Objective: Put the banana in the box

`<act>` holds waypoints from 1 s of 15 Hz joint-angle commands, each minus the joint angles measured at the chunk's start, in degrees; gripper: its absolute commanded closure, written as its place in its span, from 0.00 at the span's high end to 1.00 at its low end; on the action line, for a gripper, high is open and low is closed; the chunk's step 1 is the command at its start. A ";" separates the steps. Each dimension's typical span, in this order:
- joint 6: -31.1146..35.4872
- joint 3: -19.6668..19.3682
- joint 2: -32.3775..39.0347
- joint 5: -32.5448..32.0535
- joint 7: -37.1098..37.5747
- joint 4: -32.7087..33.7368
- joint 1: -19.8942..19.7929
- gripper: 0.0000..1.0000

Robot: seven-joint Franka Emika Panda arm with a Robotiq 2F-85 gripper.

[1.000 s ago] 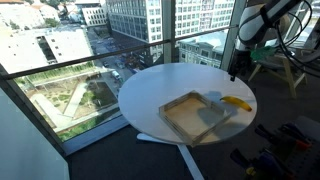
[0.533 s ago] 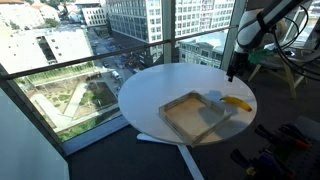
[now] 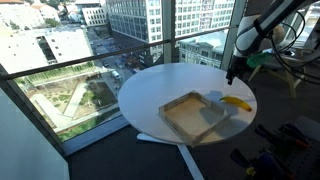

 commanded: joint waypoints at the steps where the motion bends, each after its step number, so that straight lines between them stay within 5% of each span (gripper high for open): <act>1: 0.43 0.10 2.16 -0.25 -0.36 1.20 -0.96 1.00; 15: 4.01 0.28 7.54 -0.57 -0.93 1.65 -1.94 1.00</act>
